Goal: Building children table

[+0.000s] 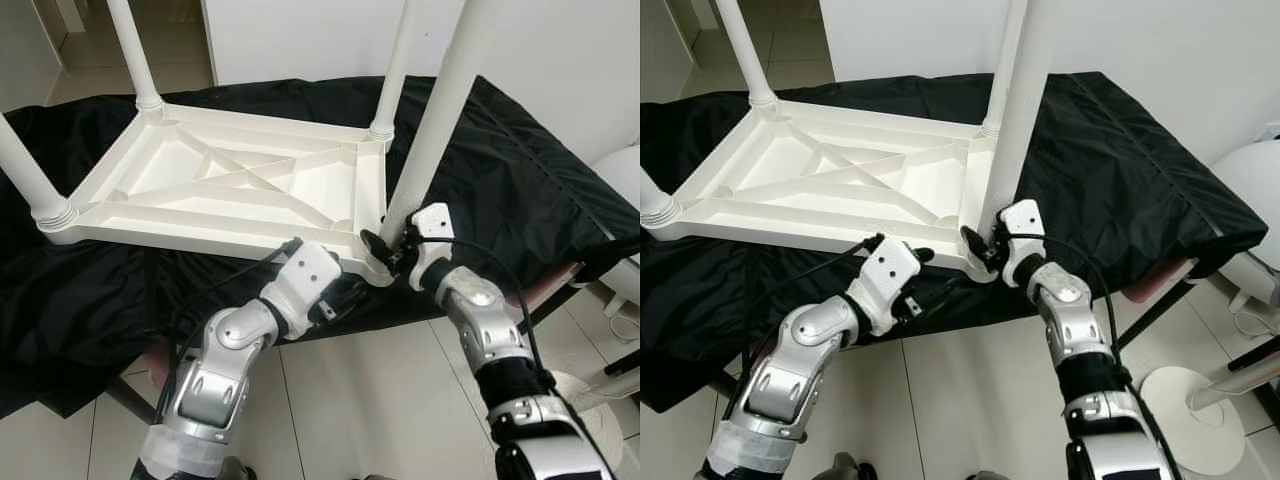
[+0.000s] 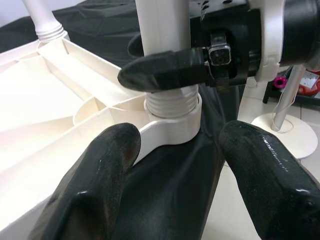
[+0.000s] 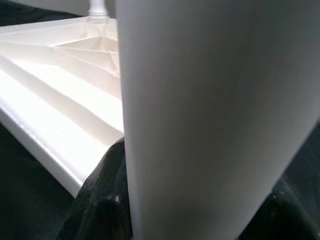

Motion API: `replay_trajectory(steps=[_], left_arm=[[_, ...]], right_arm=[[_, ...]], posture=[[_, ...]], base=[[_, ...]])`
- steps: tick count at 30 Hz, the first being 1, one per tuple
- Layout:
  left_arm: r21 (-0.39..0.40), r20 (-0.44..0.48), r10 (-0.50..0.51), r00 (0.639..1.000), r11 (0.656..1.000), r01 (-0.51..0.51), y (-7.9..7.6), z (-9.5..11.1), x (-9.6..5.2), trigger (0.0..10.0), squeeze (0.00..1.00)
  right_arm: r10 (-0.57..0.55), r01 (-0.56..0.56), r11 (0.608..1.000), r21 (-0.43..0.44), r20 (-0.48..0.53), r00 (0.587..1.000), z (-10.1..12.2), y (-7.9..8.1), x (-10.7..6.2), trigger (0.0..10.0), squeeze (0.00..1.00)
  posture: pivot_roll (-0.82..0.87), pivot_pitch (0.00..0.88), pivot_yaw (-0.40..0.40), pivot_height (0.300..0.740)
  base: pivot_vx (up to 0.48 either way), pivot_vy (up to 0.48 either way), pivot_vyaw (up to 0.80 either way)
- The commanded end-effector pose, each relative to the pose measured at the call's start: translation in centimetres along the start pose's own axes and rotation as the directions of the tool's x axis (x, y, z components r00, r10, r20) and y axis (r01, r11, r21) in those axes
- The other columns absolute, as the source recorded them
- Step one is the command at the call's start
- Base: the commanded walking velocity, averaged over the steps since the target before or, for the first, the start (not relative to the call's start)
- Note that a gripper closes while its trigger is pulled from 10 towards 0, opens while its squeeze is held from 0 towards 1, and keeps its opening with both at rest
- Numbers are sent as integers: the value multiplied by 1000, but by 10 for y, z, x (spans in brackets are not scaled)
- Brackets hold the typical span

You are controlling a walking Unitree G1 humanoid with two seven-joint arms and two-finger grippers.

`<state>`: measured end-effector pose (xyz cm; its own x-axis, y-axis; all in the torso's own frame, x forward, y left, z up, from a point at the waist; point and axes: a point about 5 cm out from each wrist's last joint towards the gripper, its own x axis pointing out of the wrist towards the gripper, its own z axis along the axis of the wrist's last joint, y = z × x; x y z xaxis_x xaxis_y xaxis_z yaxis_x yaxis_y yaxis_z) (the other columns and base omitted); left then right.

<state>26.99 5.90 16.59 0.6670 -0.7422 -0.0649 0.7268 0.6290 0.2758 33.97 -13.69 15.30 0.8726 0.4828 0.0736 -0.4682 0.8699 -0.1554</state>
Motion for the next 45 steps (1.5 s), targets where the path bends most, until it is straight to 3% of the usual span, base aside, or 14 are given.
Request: replay_trajectory(steps=[1,6,8,13,15,20,22,30,31,34,35,40,42,45], left_arm=[[-9,-25,122,992,992,-122,4,-6,0,10000,0],[-10,-26,130,991,991,-130,6,-6,0,10000,0],[-13,-26,132,991,991,-132,7,-6,0,10000,0],[-12,-25,131,991,991,-131,6,-6,1,10000,0],[-10,-26,130,991,991,-130,5,-6,1,10000,0],[-5,-25,129,991,992,-130,7,-5,0,10000,0],[-4,-25,132,991,991,-133,8,-5,-1,10000,0],[-5,-25,133,991,991,-133,7,-5,-1,10000,0],[-5,-25,132,991,991,-133,7,-5,-1,10000,0],[-5,-25,132,991,991,-132,7,-5,-1,10000,0],[-6,-24,132,991,991,-132,7,-5,-1,10000,0],[-8,-22,131,991,991,-131,7,-5,-1,10000,0],[-9,-19,123,992,992,-123,6,-4,-1,10000,0],[-9,-17,115,993,993,-115,5,-4,0,10000,0]], right_arm=[[-16,17,1000,16,-46,999,-10,7,-3,10000,0],[-168,171,984,55,-46,985,-7,17,-5,10000,0],[-290,295,952,86,-64,955,-7,23,-7,10000,0],[-413,419,902,108,-74,908,-4,40,-7,10000,0],[-415,420,898,132,-60,908,1,50,-5,10000,0],[-415,418,899,131,-51,908,5,49,-5,10000,0],[-404,406,903,143,-47,914,5,49,-7,10000,1000],[-382,382,918,111,-22,924,10,42,-11,10000,1000],[-364,364,926,96,-15,931,10,39,-12,10000,604],[-349,349,934,82,-12,937,11,38,-12,10000,604],[-305,303,949,84,3,952,12,35,-13,10000,0],[-207,204,975,85,34,978,15,29,-13,10000,0],[-72,70,997,30,48,996,16,18,-13,10000,0],[25,-25,1000,-7,39,999,16,11,-12,10000,0]], posture=[[-63,89,-11,740],[-64,93,-12,740],[-64,93,-11,740],[-59,90,-9,740],[-56,89,-8,740],[-51,87,-6,740],[-49,90,-5,740],[-52,94,-7,740],[-52,94,-7,740],[-52,94,-7,740],[-53,95,-9,740],[-53,95,-9,740],[-62,93,-2,740],[-64,92,0,740]], base=[[0,0,0],[0,0,0],[0,0,0],[0,0,0],[0,0,0],[0,0,0],[0,0,0],[0,0,0],[0,0,0],[0,0,0],[0,0,0],[0,0,0],[0,0,0],[0,0,0]])
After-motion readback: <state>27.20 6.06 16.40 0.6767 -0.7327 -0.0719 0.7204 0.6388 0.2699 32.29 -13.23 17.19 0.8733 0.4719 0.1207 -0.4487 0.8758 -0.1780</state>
